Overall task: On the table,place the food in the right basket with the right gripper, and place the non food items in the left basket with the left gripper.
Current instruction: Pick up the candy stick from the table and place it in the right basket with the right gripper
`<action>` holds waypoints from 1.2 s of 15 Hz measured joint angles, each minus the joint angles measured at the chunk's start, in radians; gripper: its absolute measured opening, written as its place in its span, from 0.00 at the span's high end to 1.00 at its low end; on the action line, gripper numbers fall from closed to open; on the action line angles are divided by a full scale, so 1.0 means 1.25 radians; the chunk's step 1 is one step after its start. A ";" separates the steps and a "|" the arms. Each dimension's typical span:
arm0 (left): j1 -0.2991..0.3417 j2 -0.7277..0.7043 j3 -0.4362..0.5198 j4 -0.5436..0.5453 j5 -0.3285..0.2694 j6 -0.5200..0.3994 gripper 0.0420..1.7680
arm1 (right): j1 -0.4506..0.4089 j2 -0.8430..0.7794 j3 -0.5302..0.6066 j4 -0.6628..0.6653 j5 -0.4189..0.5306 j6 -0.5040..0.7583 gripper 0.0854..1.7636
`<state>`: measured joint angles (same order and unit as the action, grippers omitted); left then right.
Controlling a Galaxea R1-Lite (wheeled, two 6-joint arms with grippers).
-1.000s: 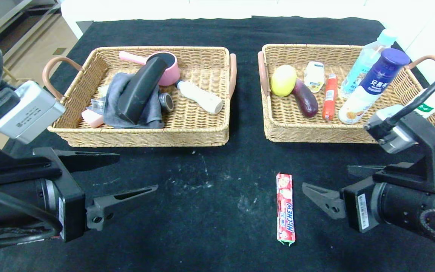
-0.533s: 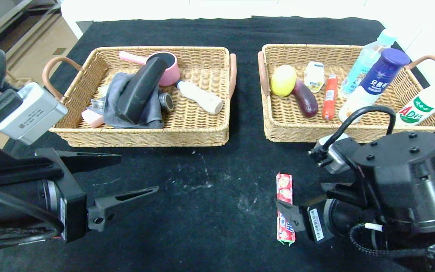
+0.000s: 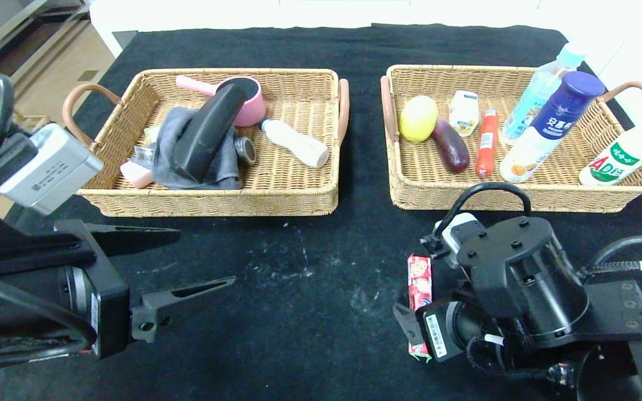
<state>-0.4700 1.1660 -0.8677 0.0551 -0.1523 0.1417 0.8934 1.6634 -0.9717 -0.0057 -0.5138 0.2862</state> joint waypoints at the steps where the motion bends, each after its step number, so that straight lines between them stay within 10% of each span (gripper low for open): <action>1: 0.000 0.001 0.001 0.000 0.000 0.000 0.03 | 0.000 0.004 -0.001 0.000 0.000 0.001 0.03; 12: -0.011 0.007 0.005 -0.001 0.001 0.000 0.03 | -0.009 0.030 -0.010 0.000 0.000 0.002 0.03; 18: -0.011 0.008 0.006 -0.001 0.000 0.000 0.03 | -0.008 0.032 -0.010 0.000 0.001 0.002 0.54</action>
<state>-0.4834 1.1762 -0.8602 0.0543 -0.1519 0.1419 0.8832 1.7034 -0.9847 -0.0057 -0.5128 0.2885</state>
